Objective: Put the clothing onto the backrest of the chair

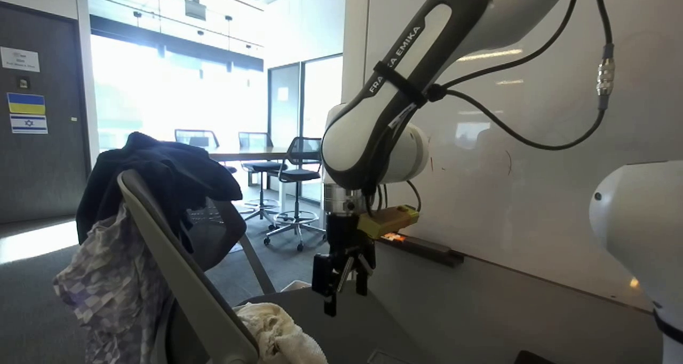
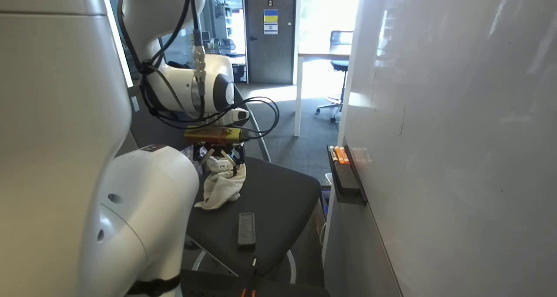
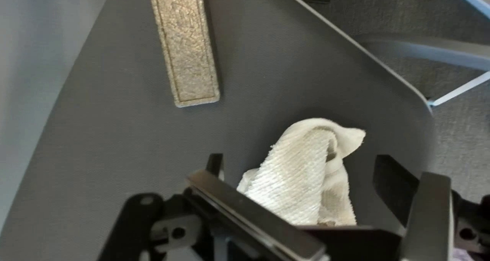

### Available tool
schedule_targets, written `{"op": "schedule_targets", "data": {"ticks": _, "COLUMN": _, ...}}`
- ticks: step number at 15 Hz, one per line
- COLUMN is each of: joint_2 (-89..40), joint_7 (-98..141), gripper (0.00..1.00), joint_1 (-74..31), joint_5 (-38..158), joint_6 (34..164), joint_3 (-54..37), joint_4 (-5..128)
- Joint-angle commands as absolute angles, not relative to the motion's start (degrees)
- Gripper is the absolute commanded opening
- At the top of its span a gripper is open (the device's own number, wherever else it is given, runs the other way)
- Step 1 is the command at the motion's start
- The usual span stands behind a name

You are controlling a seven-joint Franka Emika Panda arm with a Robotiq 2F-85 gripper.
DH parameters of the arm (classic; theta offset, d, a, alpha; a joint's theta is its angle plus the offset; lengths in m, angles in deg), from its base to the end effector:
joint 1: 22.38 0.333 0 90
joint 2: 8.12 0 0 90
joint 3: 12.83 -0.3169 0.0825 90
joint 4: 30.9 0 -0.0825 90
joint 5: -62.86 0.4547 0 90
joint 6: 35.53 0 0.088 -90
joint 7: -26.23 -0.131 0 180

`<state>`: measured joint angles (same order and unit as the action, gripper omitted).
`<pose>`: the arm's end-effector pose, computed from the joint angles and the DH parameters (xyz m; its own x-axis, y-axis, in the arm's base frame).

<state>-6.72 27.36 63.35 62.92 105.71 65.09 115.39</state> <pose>0.4754 0.0689 0.1817 0.9843 0.1561 -0.0824 0.1545 -0.9876 -0.0261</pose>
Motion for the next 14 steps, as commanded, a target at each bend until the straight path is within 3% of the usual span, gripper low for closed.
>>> {"op": "schedule_targets", "data": {"ticks": 1, "joint_2": -8.6, "joint_7": 39.2, "gripper": 1.00, "joint_1": 65.6, "joint_5": 73.3, "joint_6": 105.5, "joint_3": 66.0, "joint_4": 116.6}}
{"op": "schedule_targets", "data": {"ticks": 10, "joint_2": -17.9, "joint_7": 60.7, "gripper": 1.00, "joint_1": 62.5, "joint_5": 91.8, "joint_6": 112.3, "joint_3": 57.7, "joint_4": 118.2}}
{"op": "schedule_targets", "data": {"ticks": 12, "joint_2": -21.3, "joint_7": 65.2, "gripper": 1.00, "joint_1": 58.9, "joint_5": 96.9, "joint_6": 112.6, "joint_3": 52.6, "joint_4": 117.1}}
{"op": "schedule_targets", "data": {"ticks": 13, "joint_2": -11.5, "joint_7": 54.3, "gripper": 1.00, "joint_1": 50.7, "joint_5": 83.8, "joint_6": 113.7, "joint_3": 46.7, "joint_4": 118.8}}
{"op": "schedule_targets", "data": {"ticks": 14, "joint_2": -12.8, "joint_7": 55.8, "gripper": 1.00, "joint_1": 49.5, "joint_5": 85.3, "joint_6": 114.2, "joint_3": 44.8, "joint_4": 118.8}}
